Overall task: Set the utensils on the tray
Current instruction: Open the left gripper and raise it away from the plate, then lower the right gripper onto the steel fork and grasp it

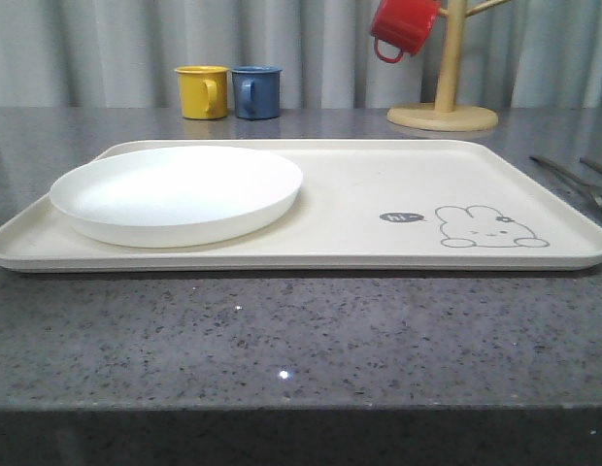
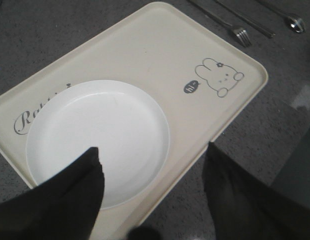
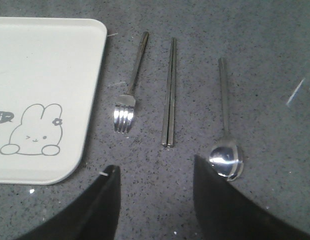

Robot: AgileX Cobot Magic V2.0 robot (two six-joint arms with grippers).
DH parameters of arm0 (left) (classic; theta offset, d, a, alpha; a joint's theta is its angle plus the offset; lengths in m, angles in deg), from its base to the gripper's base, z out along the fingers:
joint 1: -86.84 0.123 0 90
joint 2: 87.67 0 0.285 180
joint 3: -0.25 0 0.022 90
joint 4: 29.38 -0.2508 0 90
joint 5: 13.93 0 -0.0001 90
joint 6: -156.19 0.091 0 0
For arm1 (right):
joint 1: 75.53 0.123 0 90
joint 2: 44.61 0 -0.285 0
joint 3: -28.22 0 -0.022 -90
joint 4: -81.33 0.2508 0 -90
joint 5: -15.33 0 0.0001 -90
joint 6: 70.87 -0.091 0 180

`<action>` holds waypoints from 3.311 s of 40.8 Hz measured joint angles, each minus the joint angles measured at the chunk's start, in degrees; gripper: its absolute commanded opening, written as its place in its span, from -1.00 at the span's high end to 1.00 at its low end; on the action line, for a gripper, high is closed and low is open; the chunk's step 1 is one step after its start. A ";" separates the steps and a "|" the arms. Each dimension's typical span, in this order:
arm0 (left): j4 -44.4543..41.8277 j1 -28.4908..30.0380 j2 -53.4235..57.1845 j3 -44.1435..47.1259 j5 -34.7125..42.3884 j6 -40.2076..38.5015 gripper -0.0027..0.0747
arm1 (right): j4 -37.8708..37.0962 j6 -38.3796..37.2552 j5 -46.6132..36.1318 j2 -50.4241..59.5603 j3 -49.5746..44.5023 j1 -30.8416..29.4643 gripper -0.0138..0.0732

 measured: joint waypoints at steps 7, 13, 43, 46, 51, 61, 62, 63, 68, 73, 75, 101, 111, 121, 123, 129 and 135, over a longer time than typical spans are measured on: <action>-9.73 -3.44 11.14 5.45 -0.23 -5.63 -0.02 | 0.00 0.00 0.00 0.00 0.00 0.00 -0.17; -21.14 -7.04 17.20 9.38 -0.75 -14.56 -0.02 | 0.00 0.00 0.00 0.00 0.00 0.00 -0.17; -35.58 -12.99 28.86 19.31 -0.19 -32.51 -0.02 | 0.00 0.00 -0.59 0.00 0.00 0.00 -0.17; -35.48 -12.99 28.86 19.31 -0.19 -32.51 -0.02 | 0.45 0.00 -0.82 -0.03 0.00 0.00 -0.17; -35.48 -12.99 28.86 19.31 -0.19 -32.51 -0.02 | 1.34 0.00 0.05 -2.28 1.32 0.00 -0.17; -35.48 -12.99 28.86 19.35 -0.16 -32.51 -0.02 | 1.66 0.52 7.91 -14.80 9.94 2.84 -0.17; -35.48 -12.99 28.86 19.45 -0.16 -32.51 -0.02 | 1.66 0.61 8.73 -16.66 11.12 3.25 -0.17; -35.48 -12.99 28.86 19.45 -0.16 -32.51 -0.02 | 1.66 0.64 9.31 -18.61 12.01 3.49 -0.17; -35.48 -12.99 28.86 19.45 -0.06 -32.51 -0.02 | 1.93 0.74 11.76 -27.34 17.27 3.94 -0.17; -35.48 -12.99 28.86 19.45 -0.06 -32.51 -0.02 | 1.93 0.87 13.47 -36.53 22.06 4.03 -0.17; -35.48 -12.99 28.86 19.45 -0.06 -32.51 -0.02 | 1.93 0.87 13.98 -39.39 24.00 4.03 -0.17; -35.48 -12.99 28.86 19.45 -0.06 -32.61 -0.02 | 1.93 -0.38 16.56 -68.75 44.18 3.92 -0.04; -35.48 -12.99 28.86 19.45 -0.06 -32.61 -0.02 | 1.82 -0.47 17.79 -72.12 46.17 3.92 0.44; -35.48 -12.99 28.86 19.45 -0.04 -32.61 -0.02 | 0.91 -0.60 17.90 -72.25 46.31 3.82 0.79; -35.48 -12.99 28.86 19.45 -0.04 -32.61 -0.02 | 0.88 -0.60 18.34 -72.25 46.66 3.82 0.79; -35.48 -12.99 28.86 19.45 -0.04 -32.61 -0.02 | 0.88 -0.60 22.34 -72.02 48.71 4.06 0.79; -35.48 -12.99 28.86 19.45 -0.04 -32.61 -0.02 | 0.88 -0.60 27.04 -70.06 51.96 6.51 0.79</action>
